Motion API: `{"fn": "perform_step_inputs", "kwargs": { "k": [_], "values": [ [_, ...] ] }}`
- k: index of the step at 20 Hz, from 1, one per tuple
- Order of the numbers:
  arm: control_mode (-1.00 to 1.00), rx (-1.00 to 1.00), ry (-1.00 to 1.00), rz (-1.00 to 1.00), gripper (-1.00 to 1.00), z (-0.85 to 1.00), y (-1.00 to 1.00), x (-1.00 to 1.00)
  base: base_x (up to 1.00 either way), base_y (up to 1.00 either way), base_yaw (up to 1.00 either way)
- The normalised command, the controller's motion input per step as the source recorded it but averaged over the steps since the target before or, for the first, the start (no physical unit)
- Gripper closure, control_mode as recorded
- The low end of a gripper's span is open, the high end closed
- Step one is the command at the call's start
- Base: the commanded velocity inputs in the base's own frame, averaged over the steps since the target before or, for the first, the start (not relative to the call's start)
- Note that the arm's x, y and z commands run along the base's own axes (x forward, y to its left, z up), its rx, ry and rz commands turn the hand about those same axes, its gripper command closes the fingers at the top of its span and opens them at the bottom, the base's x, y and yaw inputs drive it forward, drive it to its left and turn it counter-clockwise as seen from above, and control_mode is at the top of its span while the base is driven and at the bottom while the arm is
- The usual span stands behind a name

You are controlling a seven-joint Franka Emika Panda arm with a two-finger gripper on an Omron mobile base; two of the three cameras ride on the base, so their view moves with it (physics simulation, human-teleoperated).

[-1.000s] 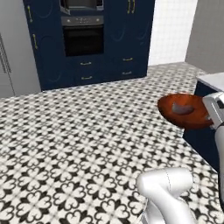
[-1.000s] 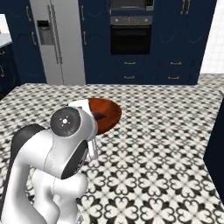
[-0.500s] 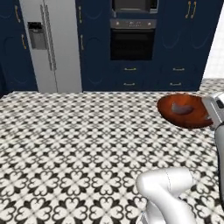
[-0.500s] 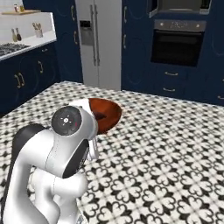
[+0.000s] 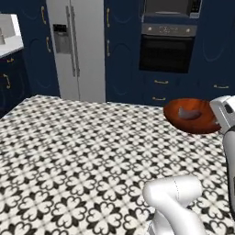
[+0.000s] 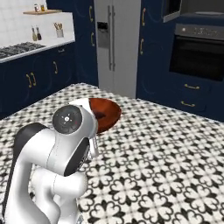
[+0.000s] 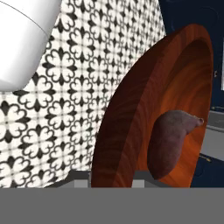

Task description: Pick the potato from the sink and place it in the bowl. Then pick the bowl and place it in the microwave. Then close the microwave door and press the start button.

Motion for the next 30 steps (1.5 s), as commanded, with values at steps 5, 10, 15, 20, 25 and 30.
{"fn": "perform_step_inputs", "kwargs": {
  "k": [5, 10, 15, 20, 25, 30],
  "values": [
    [1.0, 0.0, 0.0, 0.0, 1.0, 0.0, 0.0, 0.0, 1.0, -1.0, 0.19],
    [1.0, 0.0, 0.0, 0.0, 1.0, 0.0, 0.0, 0.0, 1.0, -1.0, 0.06],
    [1.0, 0.0, 0.0, 0.0, 1.0, 0.0, 0.0, 0.0, 1.0, -0.97, 0.05],
    [1.0, 0.0, 0.0, 0.0, 1.0, 0.0, 0.0, 0.0, 1.0, -0.8, 0.08],
    [1.0, 0.0, 0.0, 0.0, 1.0, 0.0, 0.0, 0.0, 1.0, -0.7, 0.08],
    [1.0, 0.0, 0.0, 0.0, 1.0, 0.0, 0.0, 0.0, 1.0, -0.76, 0.06]
  ]
}}
